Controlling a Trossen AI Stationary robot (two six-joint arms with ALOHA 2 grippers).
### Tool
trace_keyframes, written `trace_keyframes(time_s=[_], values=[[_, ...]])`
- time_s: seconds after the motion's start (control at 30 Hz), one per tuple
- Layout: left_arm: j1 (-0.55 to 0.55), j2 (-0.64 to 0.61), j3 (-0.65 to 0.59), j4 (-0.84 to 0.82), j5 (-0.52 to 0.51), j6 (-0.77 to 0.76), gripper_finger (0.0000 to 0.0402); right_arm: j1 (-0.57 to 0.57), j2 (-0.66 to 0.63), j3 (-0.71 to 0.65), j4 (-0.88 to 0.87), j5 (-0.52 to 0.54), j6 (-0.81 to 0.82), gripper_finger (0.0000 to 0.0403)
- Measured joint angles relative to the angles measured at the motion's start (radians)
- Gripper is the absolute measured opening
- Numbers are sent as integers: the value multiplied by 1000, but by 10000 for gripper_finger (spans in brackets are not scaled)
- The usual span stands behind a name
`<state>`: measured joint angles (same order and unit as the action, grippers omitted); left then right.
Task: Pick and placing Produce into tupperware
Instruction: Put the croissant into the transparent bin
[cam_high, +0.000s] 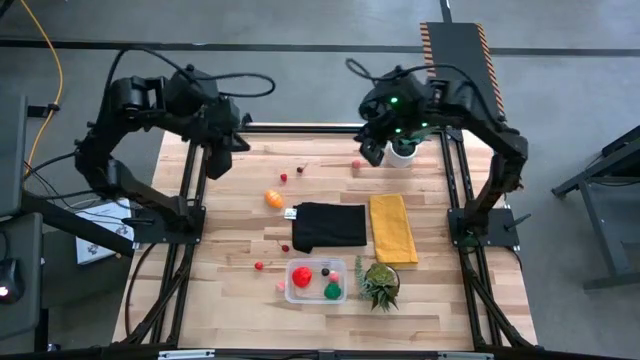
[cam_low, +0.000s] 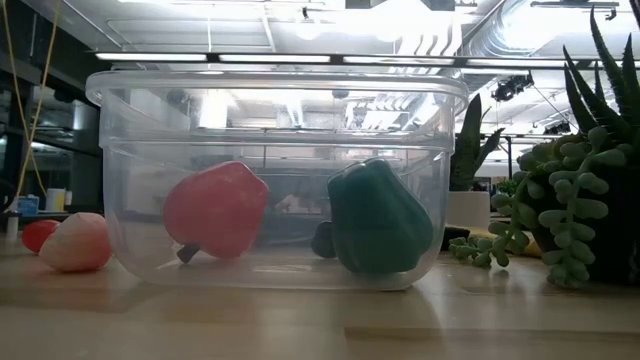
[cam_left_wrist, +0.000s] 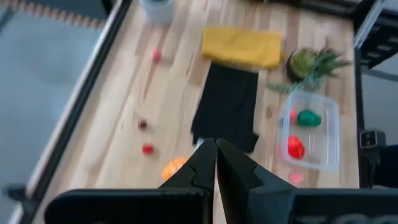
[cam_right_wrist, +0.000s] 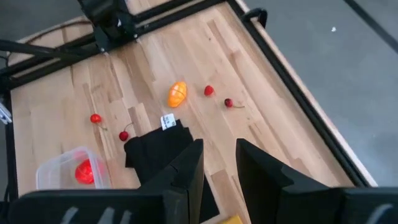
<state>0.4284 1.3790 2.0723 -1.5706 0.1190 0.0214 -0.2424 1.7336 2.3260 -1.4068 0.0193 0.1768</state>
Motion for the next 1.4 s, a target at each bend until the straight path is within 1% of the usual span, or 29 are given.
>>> trace_keyframes(time_s=[0.1, 0.2, 0.47, 0.67, 0.73, 0.8, 0.9, 1.03, 1.13, 1.27, 1.4], values=[[-3, -60, -134, 15, -4, -26, 5, 26, 34, 0, 20, 1, -2, 86], [-3, -109, -264, 79, 0, -60, 5, 56, 63, 0, 40, 0, -18, 86], [-3, -198, -602, 213, -4, -167, 5, 105, 102, -1, 51, 0, -28, 86], [-1, -235, -835, 331, 56, -125, 5, 113, 104, -1, 50, 0, -47, 86], [14, -234, -895, 356, 64, -95, 5, 113, 104, -1, 43, 0, -48, 86], [34, -233, -946, 388, 97, -56, 5, 112, 104, -1, 37, 0, -54, 86], [70, -227, -997, 457, 163, 17, 5, 113, 104, -1, 33, 0, -55, 86], [131, -229, -990, 483, 164, 176, 5, 113, 104, -1, 22, 0, -55, 86], [188, -229, -970, 514, 172, 236, 5, 108, 104, -1, 12, 0, -55, 86], [290, -229, -959, 541, 232, 255, 5, 102, 104, -1, 12, 0, -50, 86], [376, -215, -959, 567, 229, 192, 5, 94, 104, -1, 13, 0, -46, 86]])
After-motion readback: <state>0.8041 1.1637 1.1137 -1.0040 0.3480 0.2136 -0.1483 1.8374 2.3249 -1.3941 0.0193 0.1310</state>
